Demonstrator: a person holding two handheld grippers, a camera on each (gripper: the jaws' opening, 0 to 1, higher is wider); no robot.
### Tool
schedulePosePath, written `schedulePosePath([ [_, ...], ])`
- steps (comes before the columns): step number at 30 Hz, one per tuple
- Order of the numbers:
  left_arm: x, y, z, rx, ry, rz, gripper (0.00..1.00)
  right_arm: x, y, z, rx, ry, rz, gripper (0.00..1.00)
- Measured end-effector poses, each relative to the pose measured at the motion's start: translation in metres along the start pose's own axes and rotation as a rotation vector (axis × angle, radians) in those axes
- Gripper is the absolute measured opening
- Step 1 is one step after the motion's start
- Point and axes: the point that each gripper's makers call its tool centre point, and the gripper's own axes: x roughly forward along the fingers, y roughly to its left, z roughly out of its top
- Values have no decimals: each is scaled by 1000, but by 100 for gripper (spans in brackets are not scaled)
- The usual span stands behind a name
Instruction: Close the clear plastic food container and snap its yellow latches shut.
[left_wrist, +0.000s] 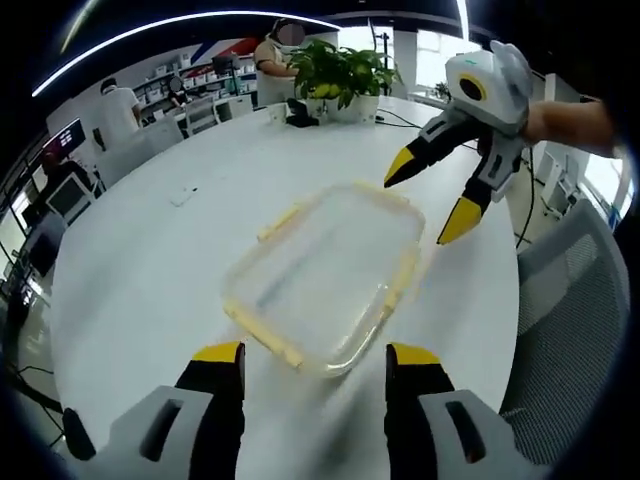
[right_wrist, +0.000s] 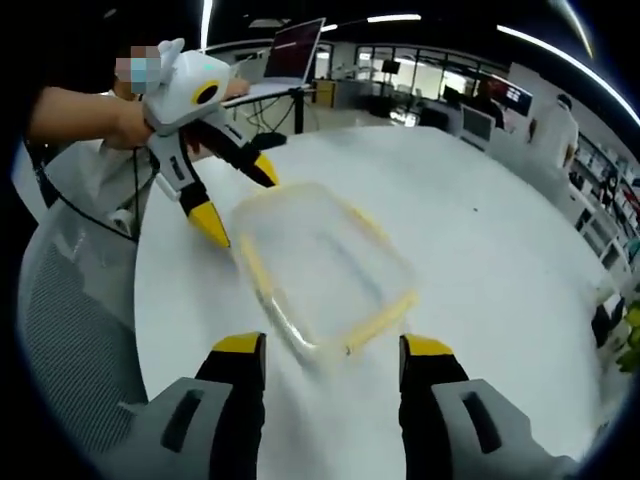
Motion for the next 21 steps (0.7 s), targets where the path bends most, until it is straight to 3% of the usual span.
schedulePosePath([
  [21, -62, -35, -16, -84, -149, 39, 70, -60, 22, -21, 102, -139, -98, 69],
])
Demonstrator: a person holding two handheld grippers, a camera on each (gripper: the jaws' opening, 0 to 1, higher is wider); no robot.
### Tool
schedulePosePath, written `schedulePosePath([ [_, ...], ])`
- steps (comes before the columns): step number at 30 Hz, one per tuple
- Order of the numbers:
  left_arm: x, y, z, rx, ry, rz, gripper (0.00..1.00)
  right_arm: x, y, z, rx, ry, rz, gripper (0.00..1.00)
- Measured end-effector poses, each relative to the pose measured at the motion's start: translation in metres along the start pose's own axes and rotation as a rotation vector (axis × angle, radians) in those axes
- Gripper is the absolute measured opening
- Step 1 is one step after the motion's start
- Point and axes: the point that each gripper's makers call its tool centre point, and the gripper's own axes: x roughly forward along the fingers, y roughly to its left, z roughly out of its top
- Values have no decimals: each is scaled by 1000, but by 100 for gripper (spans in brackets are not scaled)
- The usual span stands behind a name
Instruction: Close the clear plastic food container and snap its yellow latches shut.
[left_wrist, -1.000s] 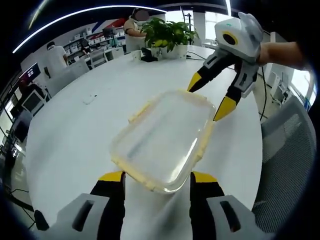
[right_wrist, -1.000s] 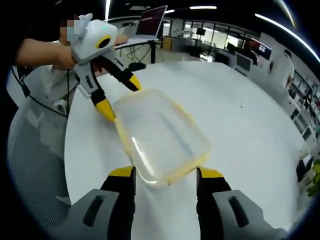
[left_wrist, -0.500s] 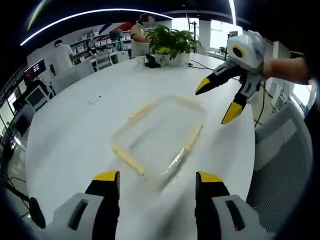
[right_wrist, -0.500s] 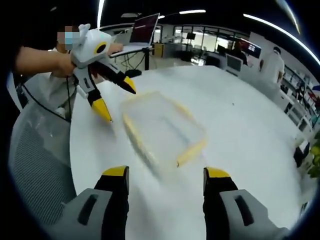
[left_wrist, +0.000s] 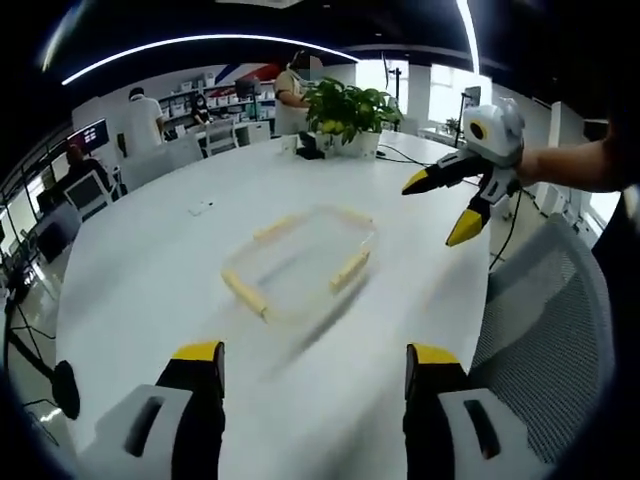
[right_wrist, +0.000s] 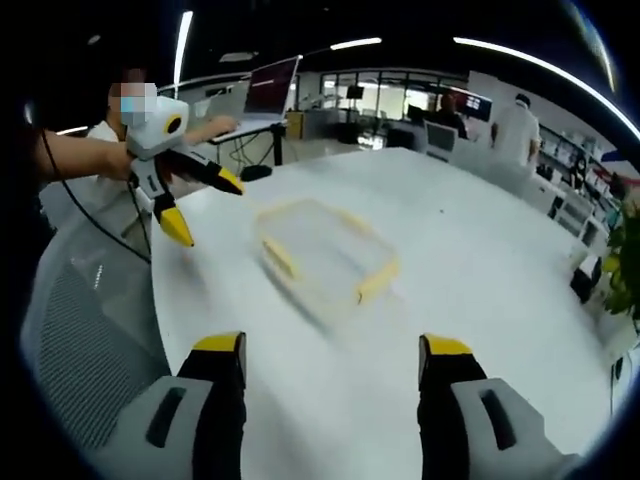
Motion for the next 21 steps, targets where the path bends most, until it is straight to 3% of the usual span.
schedulePosePath([
  [10, -26, -8, -8, -49, -59, 43, 81, -21, 12, -8, 43, -49, -27, 79],
  [21, -37, -20, -7, -68, -97, 70, 99, -26, 25, -15, 38, -72, -34, 97],
])
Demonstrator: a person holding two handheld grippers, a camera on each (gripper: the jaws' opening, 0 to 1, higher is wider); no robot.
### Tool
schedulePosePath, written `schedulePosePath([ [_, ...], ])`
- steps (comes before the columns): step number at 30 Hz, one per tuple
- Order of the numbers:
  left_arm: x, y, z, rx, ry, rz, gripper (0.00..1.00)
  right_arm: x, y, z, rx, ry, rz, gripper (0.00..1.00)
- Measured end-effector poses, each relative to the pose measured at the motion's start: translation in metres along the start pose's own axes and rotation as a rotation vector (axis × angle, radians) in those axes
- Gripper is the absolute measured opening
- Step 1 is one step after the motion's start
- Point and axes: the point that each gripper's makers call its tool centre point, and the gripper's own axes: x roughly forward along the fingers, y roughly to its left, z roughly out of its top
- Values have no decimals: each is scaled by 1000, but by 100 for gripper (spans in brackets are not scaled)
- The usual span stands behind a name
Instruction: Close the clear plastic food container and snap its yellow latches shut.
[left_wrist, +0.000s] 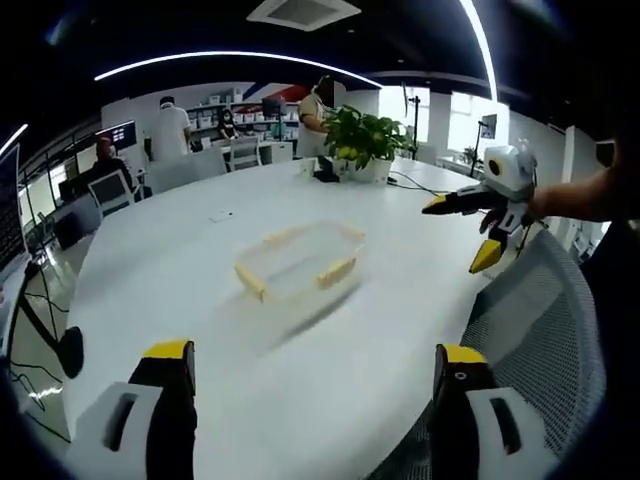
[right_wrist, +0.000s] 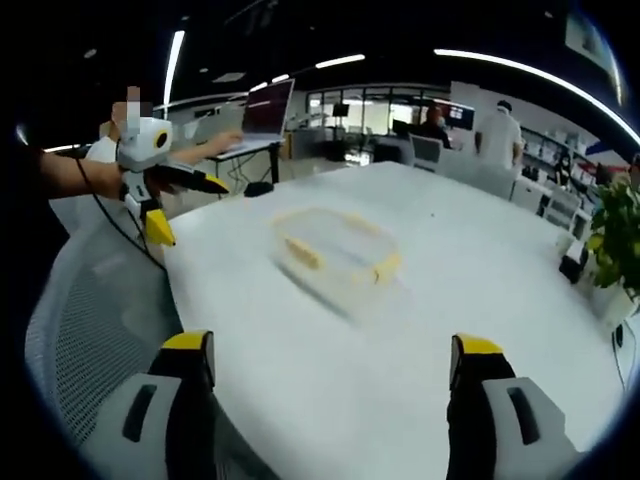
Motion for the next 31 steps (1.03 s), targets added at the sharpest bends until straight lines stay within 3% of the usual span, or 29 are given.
schedulePosePath([
  [5, -1, -8, 0, 7, -10, -18, 99, -2, 0, 0, 2, -6, -2, 99],
  [31, 3, -11, 3, -8, -20, -15, 99, -2, 0, 1, -24, 9, 1, 99],
])
